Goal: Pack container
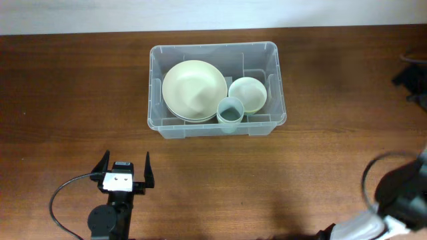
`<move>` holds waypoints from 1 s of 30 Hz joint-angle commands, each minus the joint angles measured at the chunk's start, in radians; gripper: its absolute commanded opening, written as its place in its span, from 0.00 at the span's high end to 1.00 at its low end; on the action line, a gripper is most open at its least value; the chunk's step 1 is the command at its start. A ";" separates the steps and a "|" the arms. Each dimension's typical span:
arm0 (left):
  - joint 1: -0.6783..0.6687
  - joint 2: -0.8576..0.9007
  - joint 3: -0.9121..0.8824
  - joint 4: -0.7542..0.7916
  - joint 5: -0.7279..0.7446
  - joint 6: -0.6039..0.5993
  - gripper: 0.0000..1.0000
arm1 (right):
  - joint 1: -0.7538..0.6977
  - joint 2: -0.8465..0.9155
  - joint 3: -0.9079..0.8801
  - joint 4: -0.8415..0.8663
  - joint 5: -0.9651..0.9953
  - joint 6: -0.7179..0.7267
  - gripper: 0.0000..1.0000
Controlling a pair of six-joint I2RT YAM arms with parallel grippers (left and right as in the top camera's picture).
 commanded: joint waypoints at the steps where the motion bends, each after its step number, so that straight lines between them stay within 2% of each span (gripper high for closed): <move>1: 0.004 -0.009 -0.007 0.001 0.018 0.005 0.00 | 0.113 -0.167 -0.113 0.114 0.048 0.007 0.01; 9: 0.004 -0.009 -0.007 0.001 0.018 0.005 0.00 | 0.315 -0.516 -0.573 0.529 0.138 0.004 0.01; 15: 0.004 -0.009 -0.007 0.001 0.018 0.005 0.00 | 0.394 -0.820 -0.933 0.736 0.145 0.002 0.00; 19: 0.004 -0.009 -0.007 0.001 0.018 0.005 0.00 | 0.446 -1.032 -1.164 0.859 0.145 -0.089 0.01; 23: 0.004 -0.009 -0.007 0.001 0.015 0.005 0.00 | 0.505 -1.247 -1.366 0.961 0.145 -0.180 0.01; 30: 0.004 -0.009 -0.007 0.001 0.014 0.005 0.00 | 0.567 -1.545 -1.587 0.994 0.143 -0.178 0.01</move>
